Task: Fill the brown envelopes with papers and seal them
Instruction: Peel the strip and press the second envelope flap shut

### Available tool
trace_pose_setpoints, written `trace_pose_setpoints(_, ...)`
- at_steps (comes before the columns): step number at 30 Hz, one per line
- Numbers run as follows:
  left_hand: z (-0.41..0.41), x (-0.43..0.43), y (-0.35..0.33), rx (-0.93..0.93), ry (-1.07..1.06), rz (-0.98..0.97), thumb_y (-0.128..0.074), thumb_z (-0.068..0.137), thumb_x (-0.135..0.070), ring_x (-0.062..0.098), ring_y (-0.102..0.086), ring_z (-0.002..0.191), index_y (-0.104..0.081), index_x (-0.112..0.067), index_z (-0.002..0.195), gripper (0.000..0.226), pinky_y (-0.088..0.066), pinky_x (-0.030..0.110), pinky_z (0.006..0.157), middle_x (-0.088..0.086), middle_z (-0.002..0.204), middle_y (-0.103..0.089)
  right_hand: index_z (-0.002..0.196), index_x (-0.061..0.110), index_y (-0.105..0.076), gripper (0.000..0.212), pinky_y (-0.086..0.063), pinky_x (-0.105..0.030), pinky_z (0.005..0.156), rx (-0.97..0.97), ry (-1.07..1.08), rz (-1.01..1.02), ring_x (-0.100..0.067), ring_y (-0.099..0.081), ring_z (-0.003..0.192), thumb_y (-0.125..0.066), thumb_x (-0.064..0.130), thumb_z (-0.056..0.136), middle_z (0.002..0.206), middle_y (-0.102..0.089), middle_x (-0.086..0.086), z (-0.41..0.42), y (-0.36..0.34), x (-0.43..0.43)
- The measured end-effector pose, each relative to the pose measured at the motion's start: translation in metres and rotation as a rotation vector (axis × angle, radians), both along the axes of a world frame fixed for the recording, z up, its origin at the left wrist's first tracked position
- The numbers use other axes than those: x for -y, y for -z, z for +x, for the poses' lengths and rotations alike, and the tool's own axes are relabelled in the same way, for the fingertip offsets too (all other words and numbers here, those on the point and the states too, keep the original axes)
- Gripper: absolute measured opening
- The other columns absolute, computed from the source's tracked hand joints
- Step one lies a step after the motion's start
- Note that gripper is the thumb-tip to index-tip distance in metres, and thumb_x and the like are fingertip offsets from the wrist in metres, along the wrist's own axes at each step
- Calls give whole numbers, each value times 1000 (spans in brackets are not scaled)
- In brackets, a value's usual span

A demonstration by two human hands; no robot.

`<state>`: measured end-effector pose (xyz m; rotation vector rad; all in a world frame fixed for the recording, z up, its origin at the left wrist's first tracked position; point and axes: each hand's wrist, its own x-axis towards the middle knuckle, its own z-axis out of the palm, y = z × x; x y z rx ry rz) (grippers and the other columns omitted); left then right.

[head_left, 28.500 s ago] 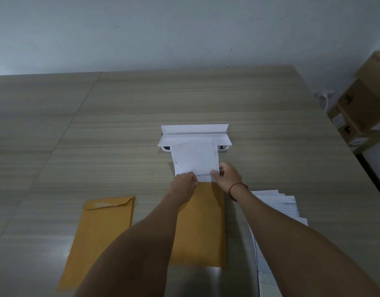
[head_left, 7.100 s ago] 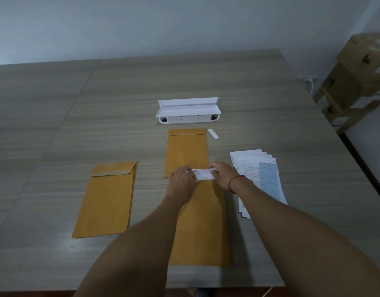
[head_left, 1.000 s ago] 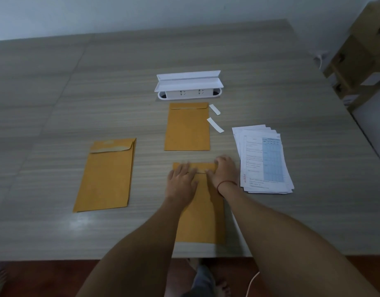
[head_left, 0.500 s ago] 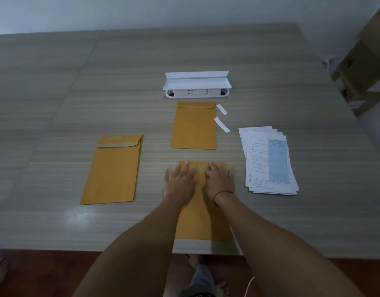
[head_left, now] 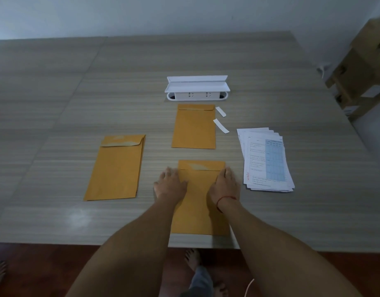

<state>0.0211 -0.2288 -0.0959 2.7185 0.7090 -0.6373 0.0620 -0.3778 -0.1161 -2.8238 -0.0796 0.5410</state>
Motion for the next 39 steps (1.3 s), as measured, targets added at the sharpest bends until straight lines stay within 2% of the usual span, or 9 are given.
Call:
trace_pose_setpoints(3,-4,11,-6,117,-136,-33,-50,93,-47,29,-41,127,-44,-10,133,55,-43,44,102,12,137,-40,145,7,-30,54,-40,-38,103,74,102,75,-29,-41,128,-47,16,94,141,-41,-14,-1,-5,-2)
trace_pose_setpoints(8,-7,22,-3,86,-425,-182,-79,69,-48,30,-45,124,-33,-9,132,87,-43,39,101,14,130,-45,134,12,-40,54,-48,-41,95,-165,513,283,-35,-51,122,-63,16,86,133,-49,-14,5,-11,-4)
trace_pose_setpoints(14,-7,13,0,152,-618,-366,-87,59,-43,27,-56,109,-48,-8,115,77,-54,38,90,10,117,-57,114,12,-61,38,-51,-32,85,-303,530,423,-31,-63,109,-73,17,78,120,-65,-10,18,-15,-2)
trace_pose_setpoints(16,-1,11,-7,193,-615,-393,-86,62,-44,27,-59,103,-51,-8,113,71,-56,40,86,11,112,-60,118,9,-60,41,-52,-34,85,-302,540,487,-32,-63,107,-71,18,80,119,-65,-10,25,-19,-8)
trace_pose_setpoints(22,45,-10,-31,291,-535,-289,-74,73,-52,33,-48,122,-44,-12,130,77,-45,46,99,14,128,-50,138,15,-43,50,-44,-31,82,-267,485,622,-30,-55,118,-58,12,90,130,-56,-9,68,-40,-34)
trace_pose_setpoints(26,93,-32,-30,257,-496,-289,-62,82,-54,35,-40,129,-35,-15,141,76,-39,48,106,16,136,-43,129,13,-54,43,-47,-30,77,-221,418,620,-29,-60,105,-51,5,86,122,-62,-11,112,-43,-55)
trace_pose_setpoints(30,143,-47,-24,236,-429,-252,-56,89,-39,36,-33,136,-15,-5,150,80,-32,45,110,18,146,-34,129,5,-51,45,-42,-30,73,-194,444,603,-28,-59,97,-45,-1,85,110,-61,-11,157,-38,-71)
trace_pose_setpoints(34,188,-62,-23,258,-400,-252,-58,89,-28,34,-38,130,-30,-5,140,62,-35,43,109,17,139,-39,91,11,-48,12,-39,-30,67,-187,440,530,-21,-52,79,-46,1,85,81,-48,-5,203,-31,-91)
trace_pose_setpoints(39,218,-78,-11,272,-356,-290,-62,89,-25,30,-41,129,-40,-7,136,55,-35,39,107,14,136,-44,80,13,-44,12,-34,-25,51,-125,499,503,-17,-45,64,-48,2,81,84,-47,-4,233,-21,-110)
